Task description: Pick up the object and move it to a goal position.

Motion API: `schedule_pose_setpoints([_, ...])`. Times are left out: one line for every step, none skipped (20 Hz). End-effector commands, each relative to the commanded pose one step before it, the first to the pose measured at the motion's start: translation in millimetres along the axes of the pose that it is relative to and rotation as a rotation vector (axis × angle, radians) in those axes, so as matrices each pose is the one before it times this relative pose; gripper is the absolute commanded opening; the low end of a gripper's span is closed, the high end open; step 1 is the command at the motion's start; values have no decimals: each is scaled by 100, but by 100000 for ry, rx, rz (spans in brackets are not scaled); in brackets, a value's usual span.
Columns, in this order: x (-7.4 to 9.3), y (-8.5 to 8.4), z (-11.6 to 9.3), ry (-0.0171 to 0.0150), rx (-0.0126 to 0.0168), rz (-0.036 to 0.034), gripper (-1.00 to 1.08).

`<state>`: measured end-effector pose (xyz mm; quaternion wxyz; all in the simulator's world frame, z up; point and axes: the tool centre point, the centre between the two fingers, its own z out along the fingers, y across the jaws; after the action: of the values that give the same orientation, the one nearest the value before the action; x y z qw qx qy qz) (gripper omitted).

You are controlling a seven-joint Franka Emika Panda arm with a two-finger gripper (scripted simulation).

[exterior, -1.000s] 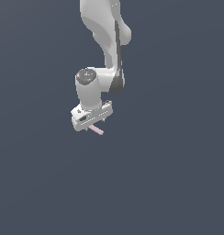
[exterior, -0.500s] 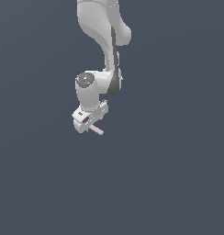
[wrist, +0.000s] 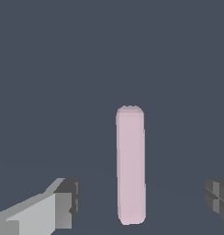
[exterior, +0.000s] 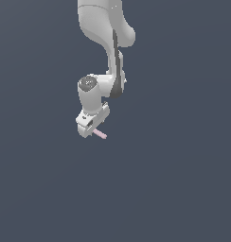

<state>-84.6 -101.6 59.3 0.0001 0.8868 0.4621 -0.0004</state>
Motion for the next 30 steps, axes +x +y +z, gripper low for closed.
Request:
schedule_pose_setpoints([-82,-77,122,70,-16,-1378,100])
schedule_pose_setpoints([-14,-13,20,8,3,-195,100])
schedule_pose_setpoints([-3,-5,7,3,1,-69,100])
schedule_pose_setpoints([11,21,-28,-32,25,443,100])
schedule_pose_setpoints([-2,0,30,0,0,0,100])
schedule_pose_setpoints([-6,-1,89,0,0,0,100])
schedule_pose_setpoints([-10,-2,148,0,0,0,100])
schedule_pose_setpoints([11,-14,205,0,-2,-49,100])
schedule_pose_setpoints([-17,-5,264,0,0,0,100])
schedule_pose_setpoints([13,-21,320,1,-2,-69,100])
schedule_pose_setpoints([-25,-7,378,0,0,0,100])
schedule_pose_setpoints([6,-22,432,3,-2,-69,100])
schedule_pose_setpoints([-7,-18,486,2,-1,-49,100])
schedule_pose_setpoints([-8,-16,522,2,-2,-49,100])
schedule_pose_setpoints([-3,-11,473,2,-2,-49,100])
schedule_pose_setpoints([3,-6,411,2,-3,-49,100])
schedule_pose_setpoints([-15,9,353,0,0,0,100])
schedule_pose_setpoints([15,3,291,2,-5,-49,100])
schedule_pose_setpoints([-5,15,236,0,0,0,100])
schedule_pose_setpoints([-2,16,181,0,0,0,100])
schedule_pose_setpoints([0,14,128,0,0,0,100])
schedule_pose_setpoints([24,-1,70,-1,-12,-47,100])
schedule_pose_setpoints([0,3,25,0,0,0,100])
schedule_pose_setpoints([0,0,0,0,0,0,-100])
schedule_pose_setpoints([0,0,0,0,0,0,-100])
schedule_pose_setpoints([0,0,0,0,0,0,-100])
schedule_pose_setpoints([0,0,0,0,0,0,-100])
schedule_pose_setpoints([0,0,0,0,0,0,-100])
schedule_pose_setpoints([0,0,0,0,0,0,-100])
schedule_pose_setpoints([0,0,0,0,0,0,-100])
